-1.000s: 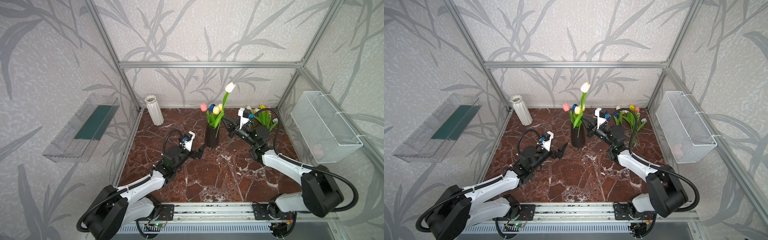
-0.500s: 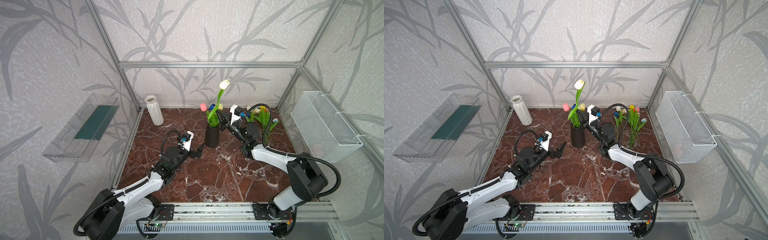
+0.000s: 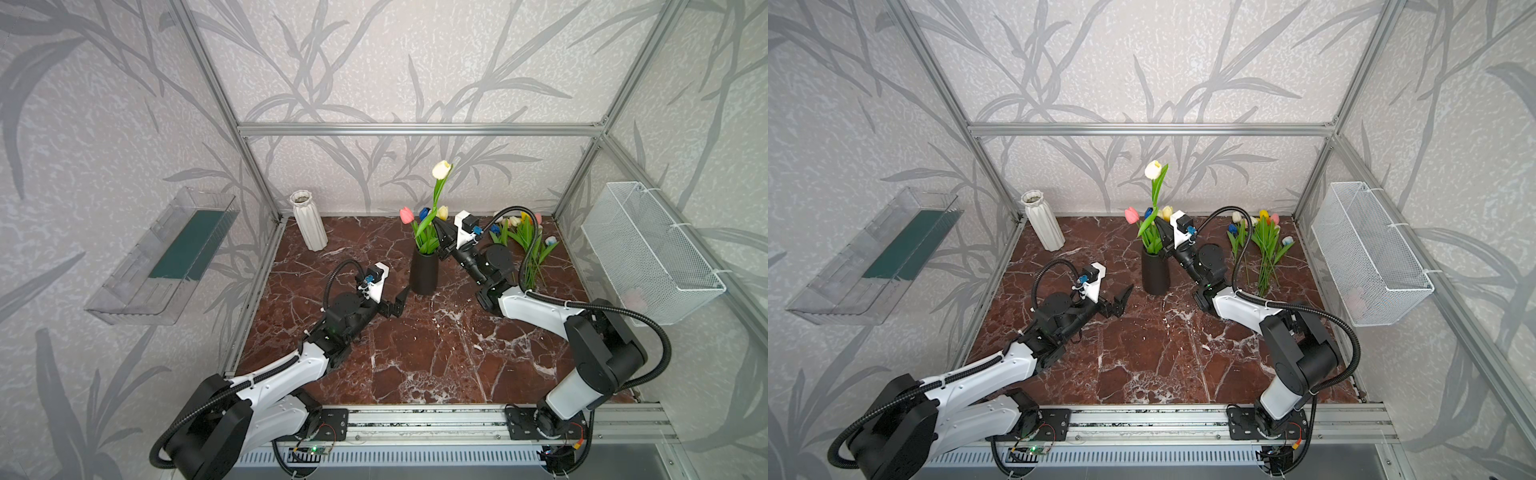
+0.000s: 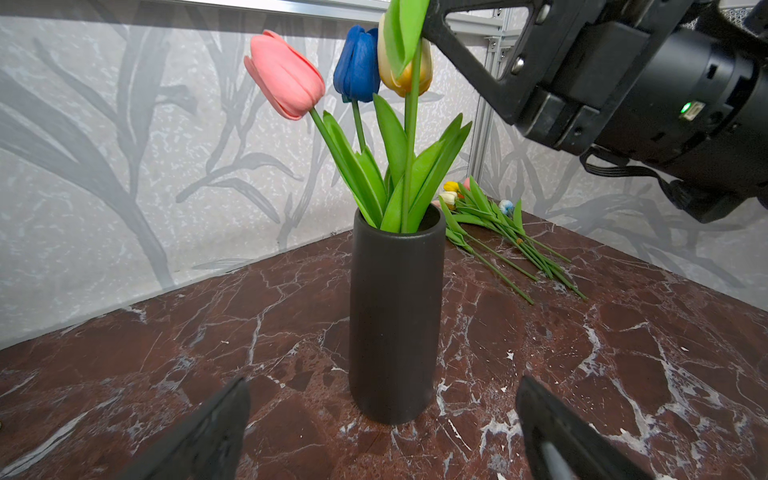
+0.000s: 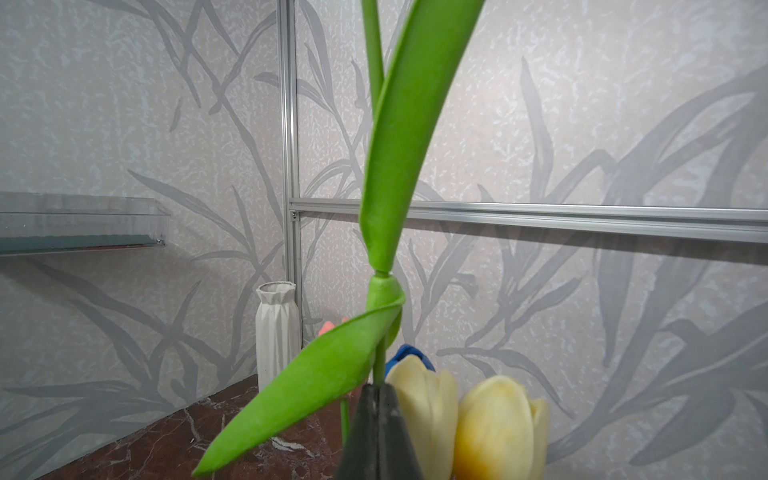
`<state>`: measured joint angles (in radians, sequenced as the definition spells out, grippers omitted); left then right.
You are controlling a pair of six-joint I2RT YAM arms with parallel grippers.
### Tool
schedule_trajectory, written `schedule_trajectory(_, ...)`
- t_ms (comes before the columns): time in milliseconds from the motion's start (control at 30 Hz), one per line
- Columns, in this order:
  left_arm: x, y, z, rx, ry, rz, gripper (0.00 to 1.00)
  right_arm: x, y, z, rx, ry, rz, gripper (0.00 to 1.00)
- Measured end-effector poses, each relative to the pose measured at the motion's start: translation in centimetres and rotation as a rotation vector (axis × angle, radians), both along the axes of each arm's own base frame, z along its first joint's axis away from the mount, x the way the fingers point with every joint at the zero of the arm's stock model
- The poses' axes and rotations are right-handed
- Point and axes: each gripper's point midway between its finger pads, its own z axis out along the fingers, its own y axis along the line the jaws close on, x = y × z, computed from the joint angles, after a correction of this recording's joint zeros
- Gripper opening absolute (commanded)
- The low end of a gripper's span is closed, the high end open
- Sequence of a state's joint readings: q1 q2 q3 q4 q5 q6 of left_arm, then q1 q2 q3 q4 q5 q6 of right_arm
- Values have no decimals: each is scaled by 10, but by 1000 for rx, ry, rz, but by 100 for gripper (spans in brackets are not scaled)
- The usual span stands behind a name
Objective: Arrange the flowers into the vase
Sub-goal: 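Lower the cream tulip stem into the brown vase with the right gripper, then open the right gripper and move it back to the tulip pile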
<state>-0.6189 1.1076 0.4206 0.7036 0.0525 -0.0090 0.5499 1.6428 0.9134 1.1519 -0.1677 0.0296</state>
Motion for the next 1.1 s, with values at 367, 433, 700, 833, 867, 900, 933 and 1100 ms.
schedule_trajectory(367, 1, 0, -1, 2, 3, 3, 99, -12, 12, -39, -105, 32, 61, 0)
schedule_trajectory(433, 1, 0, -4, 6, 8, 3, 100, -13, 12, -42, -117, 34, 65, 1)
schedule_trajectory(700, 3, -2, -9, 13, 19, 3, 99, -11, 10, -57, -156, 63, 42, 38)
schedule_trajectory(833, 3, -2, -10, 14, 20, 3, 100, -12, 6, -58, -167, 70, 18, 45)
schedule_trajectory(867, 3, -2, -10, 14, 20, 3, 100, -12, 5, -56, -170, 67, 15, 46)
schedule_trajectory(900, 3, -2, -10, 14, 20, 3, 100, -13, 4, -53, -168, 63, 10, 46)
schedule_trajectory(933, 3, -2, -10, 14, 20, 3, 99, -14, 3, -50, -167, 58, 7, 46)
schedule_trajectory(1100, 3, -2, -10, 14, 20, 3, 100, -24, -7, -30, -159, 32, -15, 46)
